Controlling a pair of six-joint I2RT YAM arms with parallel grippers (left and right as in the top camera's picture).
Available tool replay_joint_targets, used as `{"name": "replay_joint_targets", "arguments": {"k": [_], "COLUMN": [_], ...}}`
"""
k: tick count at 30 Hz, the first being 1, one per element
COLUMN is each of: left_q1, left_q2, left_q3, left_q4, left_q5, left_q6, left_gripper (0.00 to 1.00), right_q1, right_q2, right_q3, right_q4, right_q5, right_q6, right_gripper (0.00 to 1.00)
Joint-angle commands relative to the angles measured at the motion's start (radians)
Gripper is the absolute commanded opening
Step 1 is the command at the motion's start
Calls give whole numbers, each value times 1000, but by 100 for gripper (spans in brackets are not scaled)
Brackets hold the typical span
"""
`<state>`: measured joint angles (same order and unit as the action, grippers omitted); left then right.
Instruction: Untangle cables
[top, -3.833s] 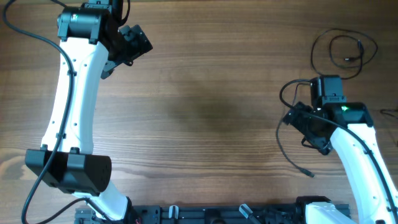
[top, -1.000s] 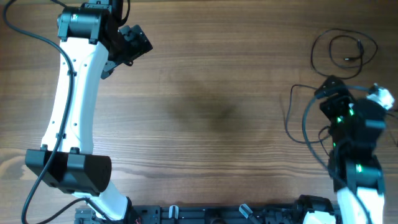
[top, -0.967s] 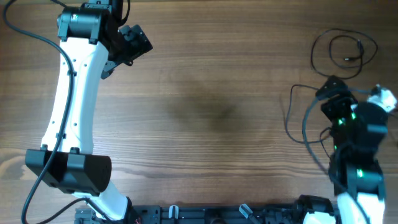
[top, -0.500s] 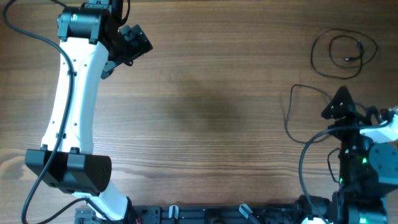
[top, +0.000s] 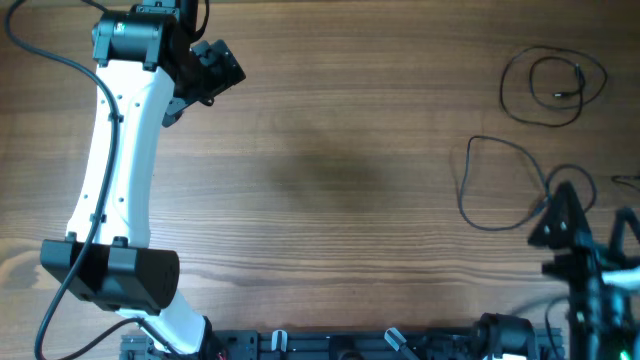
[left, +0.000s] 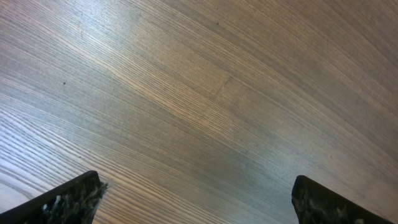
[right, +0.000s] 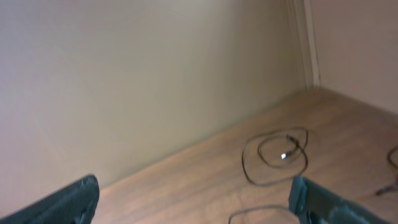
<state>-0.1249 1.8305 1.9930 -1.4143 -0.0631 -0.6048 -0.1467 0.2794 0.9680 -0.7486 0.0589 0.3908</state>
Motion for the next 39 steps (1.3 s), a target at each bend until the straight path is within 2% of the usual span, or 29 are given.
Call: {"name": "replay_joint_targets", "arguments": {"k": [1, 11, 15, 21, 25, 32, 37, 39], "left_q1": [-2, -2, -2, -2, -2, -2, -2, -2], "left_q2": [-14, -14, -14, -14, -14, -14, -14, -14], "left_q3": [3, 3, 3, 3, 3, 3, 3, 3], "left_q4": [-1, -1, -1, -1, -1, -1, -1, -1], "left_q5": [-10, -10, -10, -10, -10, -10, -10, -10], "left_q6": [-9, -9, -9, -9, -9, -9, -9, -9], "left_gripper": [100, 100, 100, 100, 100, 100, 100, 100], "right_q1": [-2, -2, -2, -2, -2, -2, -2, -2], "right_q2": [-15, -15, -15, -15, -15, -15, -15, -15], "right_q3": [104, 132, 131, 130, 130, 127, 99, 86], "right_q4": [-75, -84, -151, -284, -358, -454, -411, -392], "right_q5": [-16, -17, -16, 106, 129, 147, 29, -9], "right_q6": [-24, -8, 186, 460, 537, 514, 164, 95], "right_gripper": [100, 100, 100, 100, 100, 100, 100, 100]}}
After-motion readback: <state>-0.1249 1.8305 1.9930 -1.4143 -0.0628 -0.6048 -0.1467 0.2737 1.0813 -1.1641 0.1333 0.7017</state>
